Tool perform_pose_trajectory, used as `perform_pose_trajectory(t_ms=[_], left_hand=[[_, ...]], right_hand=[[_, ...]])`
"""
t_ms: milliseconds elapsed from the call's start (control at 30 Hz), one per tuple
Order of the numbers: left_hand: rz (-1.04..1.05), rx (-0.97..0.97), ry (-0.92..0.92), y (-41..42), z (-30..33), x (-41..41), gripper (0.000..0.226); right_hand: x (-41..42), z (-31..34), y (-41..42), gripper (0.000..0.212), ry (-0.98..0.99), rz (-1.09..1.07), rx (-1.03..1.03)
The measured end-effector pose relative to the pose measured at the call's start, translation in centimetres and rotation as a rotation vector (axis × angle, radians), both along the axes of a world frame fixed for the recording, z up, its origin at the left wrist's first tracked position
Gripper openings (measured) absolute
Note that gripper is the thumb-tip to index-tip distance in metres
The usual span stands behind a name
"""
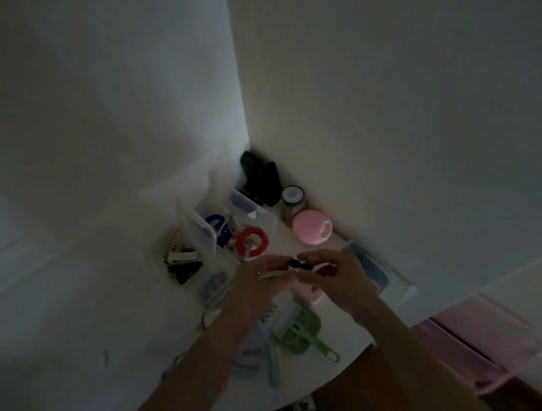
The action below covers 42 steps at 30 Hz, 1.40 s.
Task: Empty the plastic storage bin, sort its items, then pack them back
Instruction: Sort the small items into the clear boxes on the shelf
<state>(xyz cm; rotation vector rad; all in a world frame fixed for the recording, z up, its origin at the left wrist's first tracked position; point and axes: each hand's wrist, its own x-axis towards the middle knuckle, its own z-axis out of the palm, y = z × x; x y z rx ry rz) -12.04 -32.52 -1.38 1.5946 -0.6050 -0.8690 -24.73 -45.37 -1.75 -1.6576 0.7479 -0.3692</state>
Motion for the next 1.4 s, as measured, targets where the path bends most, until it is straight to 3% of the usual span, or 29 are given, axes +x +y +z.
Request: perform_pose_trajectory(t_ms=[233, 433, 500, 567, 700, 833, 933, 1100, 1400], left_hand=[[-0.023, 0.039, 0.034, -3.7, -4.9, -3.5, 0.021], [-0.022, 0.167, 0.153, -4.1, -8.9, -4.4, 0.04], [-0.028, 0.286, -0.08, -4.3, -10.5, -4.2, 0.046], [-0.061, 0.362, -0.486, -4.4, -12.3, -3.7, 0.055], [-0.396, 0.376, -1.163, -6.2, -14.9, -1.7, 0.072], [-0.706, 0.519, -1.394, -10.2, -15.8, 1.7, 0.094], [-0.888, 0.608, -1.524, -12.2, -16.3, 2.5, 0.092], [-1.013, 0.588, -1.529, -14.4, -16.6, 3.5, 0.089], [-0.912, 0.783, -0.711, -15.4, -14.3, 6.0, 0.095]], right_hand=[[-3.3, -5.8, -2.8, 0.018, 0.115, 0.012, -0.105], [-4.2, -10.6, -3.0, 0.016, 0.186, -0.071, -0.101], [-4.4, -11.8, -2.9, 0.017, 0.208, -0.12, -0.099], [-4.6, -12.6, -3.1, 0.016, 0.224, -0.179, -0.111], [-5.2, -13.3, -4.2, 0.014, 0.267, -0.227, -0.136], [-5.8, -14.2, -4.6, 0.016, 0.286, -0.252, -0.127], [-6.2, -14.8, -4.4, 0.016, 0.259, -0.289, -0.11], [-6.9, -15.3, -3.9, 0.017, 0.224, -0.325, -0.085], [-7.2, -16.0, -3.9, 0.015, 0.279, -0.342, -0.075]])
